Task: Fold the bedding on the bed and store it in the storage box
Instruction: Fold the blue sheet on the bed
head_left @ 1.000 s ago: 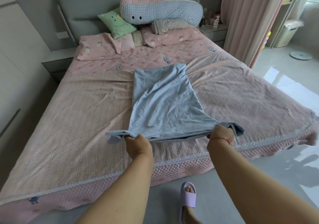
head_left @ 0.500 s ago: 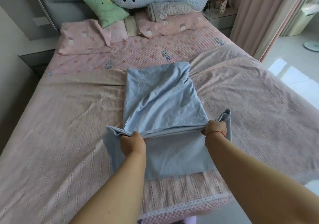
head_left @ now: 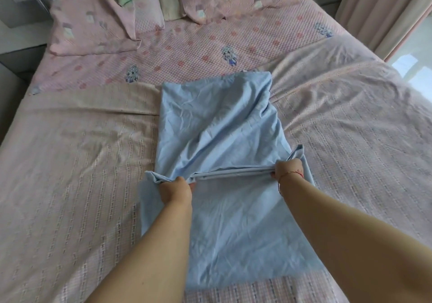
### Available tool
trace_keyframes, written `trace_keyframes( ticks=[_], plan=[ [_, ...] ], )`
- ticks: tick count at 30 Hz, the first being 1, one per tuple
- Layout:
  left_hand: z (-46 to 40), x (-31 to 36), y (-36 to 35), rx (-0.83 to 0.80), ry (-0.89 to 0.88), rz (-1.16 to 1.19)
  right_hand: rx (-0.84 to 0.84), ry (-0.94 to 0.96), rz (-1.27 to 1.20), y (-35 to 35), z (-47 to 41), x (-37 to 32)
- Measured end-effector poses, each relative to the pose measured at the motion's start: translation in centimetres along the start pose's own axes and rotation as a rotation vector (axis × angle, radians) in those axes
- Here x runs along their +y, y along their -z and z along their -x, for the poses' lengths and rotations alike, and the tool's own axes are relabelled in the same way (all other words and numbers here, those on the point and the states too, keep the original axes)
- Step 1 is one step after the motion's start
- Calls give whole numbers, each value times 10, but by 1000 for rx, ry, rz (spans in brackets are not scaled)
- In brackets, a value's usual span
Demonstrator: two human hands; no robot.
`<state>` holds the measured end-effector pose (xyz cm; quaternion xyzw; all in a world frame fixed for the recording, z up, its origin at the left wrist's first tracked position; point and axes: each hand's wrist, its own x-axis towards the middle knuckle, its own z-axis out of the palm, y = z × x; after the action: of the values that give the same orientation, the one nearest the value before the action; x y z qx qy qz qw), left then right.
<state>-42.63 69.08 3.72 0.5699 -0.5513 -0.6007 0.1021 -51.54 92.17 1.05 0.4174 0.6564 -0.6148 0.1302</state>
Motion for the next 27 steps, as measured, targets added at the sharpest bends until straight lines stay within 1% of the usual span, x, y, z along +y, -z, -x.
trace_keyframes(
  ticks=[2,3,5,6,7,8,10,13,16,19,20,21,22,24,25,27],
  plan=[
    [-16,-2,-9,-96,38,43,1,69,140,-12,-8,-2],
    [-20,-5,-14,-132,40,-5,4,82,201,-17,-6,-3],
    [-18,-14,-17,-172,-51,-312,-16,130,252,-22,6,3],
    [-15,-17,-17,-193,-138,-522,-43,162,296,-26,11,8],
    [-10,-22,-17,-229,-226,-678,-97,183,388,-31,15,13],
    [-9,-25,-17,-284,-278,-760,-153,204,464,-40,15,20],
    [-16,-27,-22,-354,-382,-814,-266,246,578,-60,16,27],
    [-37,-17,-34,-354,-506,-786,-386,283,653,-95,8,26],
    [-62,4,-53,-372,-602,-795,-455,294,749,-127,-9,16],
    [-91,25,-78,-348,-764,-949,-526,227,701,-148,-29,6],
    [-103,30,-88,-337,-784,-998,-538,213,671,-156,-37,4],
    [-110,35,-96,-333,-767,-1019,-511,249,693,-161,-44,4],
    [-119,40,-104,-336,-729,-1013,-429,341,767,-166,-50,1],
    [-138,45,-120,-337,-663,-974,-228,614,944,-177,-59,-4],
    [-147,46,-127,-333,-649,-974,-184,723,993,-181,-66,-4],
    [-164,46,-143,-333,-620,-974,-203,784,1046,-189,-84,2]
  ],
)
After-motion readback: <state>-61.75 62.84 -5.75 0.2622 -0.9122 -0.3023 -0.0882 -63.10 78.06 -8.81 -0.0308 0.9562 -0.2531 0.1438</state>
